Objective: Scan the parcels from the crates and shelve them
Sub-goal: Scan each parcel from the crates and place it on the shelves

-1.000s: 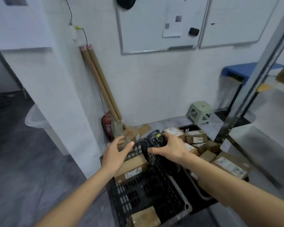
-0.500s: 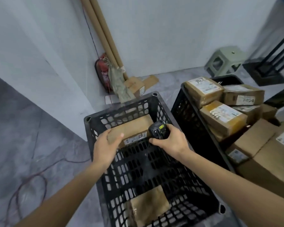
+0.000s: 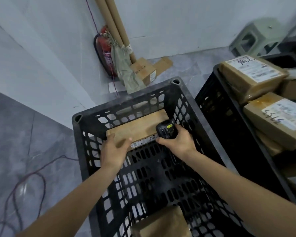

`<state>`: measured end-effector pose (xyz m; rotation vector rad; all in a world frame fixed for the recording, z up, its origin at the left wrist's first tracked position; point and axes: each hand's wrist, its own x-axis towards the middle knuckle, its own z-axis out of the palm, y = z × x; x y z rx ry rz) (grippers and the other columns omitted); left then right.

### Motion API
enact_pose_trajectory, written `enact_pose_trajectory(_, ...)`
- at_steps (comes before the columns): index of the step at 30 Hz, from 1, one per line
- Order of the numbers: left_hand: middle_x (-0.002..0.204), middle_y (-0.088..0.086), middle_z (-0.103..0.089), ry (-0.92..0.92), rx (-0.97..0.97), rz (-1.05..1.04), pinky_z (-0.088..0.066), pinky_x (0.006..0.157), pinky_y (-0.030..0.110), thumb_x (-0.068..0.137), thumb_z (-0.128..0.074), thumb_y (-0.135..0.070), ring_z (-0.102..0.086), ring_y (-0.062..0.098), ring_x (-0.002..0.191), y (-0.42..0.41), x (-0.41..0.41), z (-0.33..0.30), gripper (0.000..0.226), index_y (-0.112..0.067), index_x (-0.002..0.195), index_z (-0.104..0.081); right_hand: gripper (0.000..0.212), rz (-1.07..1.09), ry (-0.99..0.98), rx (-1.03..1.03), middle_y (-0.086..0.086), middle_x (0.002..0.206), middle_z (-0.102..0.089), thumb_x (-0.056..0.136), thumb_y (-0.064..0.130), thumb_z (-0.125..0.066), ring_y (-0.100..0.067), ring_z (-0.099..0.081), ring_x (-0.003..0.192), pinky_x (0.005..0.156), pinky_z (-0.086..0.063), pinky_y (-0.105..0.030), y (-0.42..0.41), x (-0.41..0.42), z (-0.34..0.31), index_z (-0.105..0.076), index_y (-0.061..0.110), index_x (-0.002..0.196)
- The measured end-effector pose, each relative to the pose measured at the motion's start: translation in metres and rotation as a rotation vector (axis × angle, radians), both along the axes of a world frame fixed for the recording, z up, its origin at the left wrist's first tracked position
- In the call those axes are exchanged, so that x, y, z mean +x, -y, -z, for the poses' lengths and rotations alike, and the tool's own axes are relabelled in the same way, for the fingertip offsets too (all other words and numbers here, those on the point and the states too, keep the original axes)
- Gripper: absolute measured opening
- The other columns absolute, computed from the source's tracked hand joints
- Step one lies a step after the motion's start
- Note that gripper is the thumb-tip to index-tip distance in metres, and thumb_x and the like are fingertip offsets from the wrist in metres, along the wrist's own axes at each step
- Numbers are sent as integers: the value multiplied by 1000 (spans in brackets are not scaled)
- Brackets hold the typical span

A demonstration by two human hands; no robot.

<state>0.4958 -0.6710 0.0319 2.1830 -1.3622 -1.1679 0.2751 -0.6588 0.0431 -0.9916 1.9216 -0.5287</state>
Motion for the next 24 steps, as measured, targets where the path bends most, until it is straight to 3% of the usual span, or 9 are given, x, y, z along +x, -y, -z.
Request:
enact_pose_trajectory(7, 150, 10, -47, 1, 39, -67, -40, 113, 47, 87, -67, -57, -45, 31, 136, 10, -2, 17, 79, -19, 151, -41, 66, 16, 60, -14, 7, 111, -71, 70, 40, -93, -17, -68, 106, 96, -57, -40, 15, -7, 22, -63, 26, 127)
enact_pose_trajectory(12, 147, 8, -51, 17, 2, -68, -44, 109, 45, 89, -68, -50, -50, 29, 133, 3, 1, 13, 76, -19, 152, -39, 60, 56, 99, -40, 8, 108, -71, 73, 32, -93, -14, -67, 104, 92, -54, -31, 6, -5, 17, -63, 23, 125)
enact_pose_trajectory(19, 143, -1, -56, -30, -69, -72, -48, 104, 49, 91, -70, -42, -57, 25, 126, -9, 3, -29, 74, -24, 154, -35, 40, 52, 70, -95, 15, 98, -72, 72, 42, -91, -8, -67, 97, 89, -55, -31, -15, -9, -33, -63, 39, 101)
enact_pose_trajectory(24, 135, -5, -59, -45, -161, -62, -50, 103, 47, 93, -69, -35, -61, 24, 120, -11, 4, -88, 68, -26, 152, -37, 51, 62, 66, -163, 15, 100, -75, 68, 47, -94, -7, -69, 98, 92, -58, -34, -27, -11, -91, -69, 34, 111)
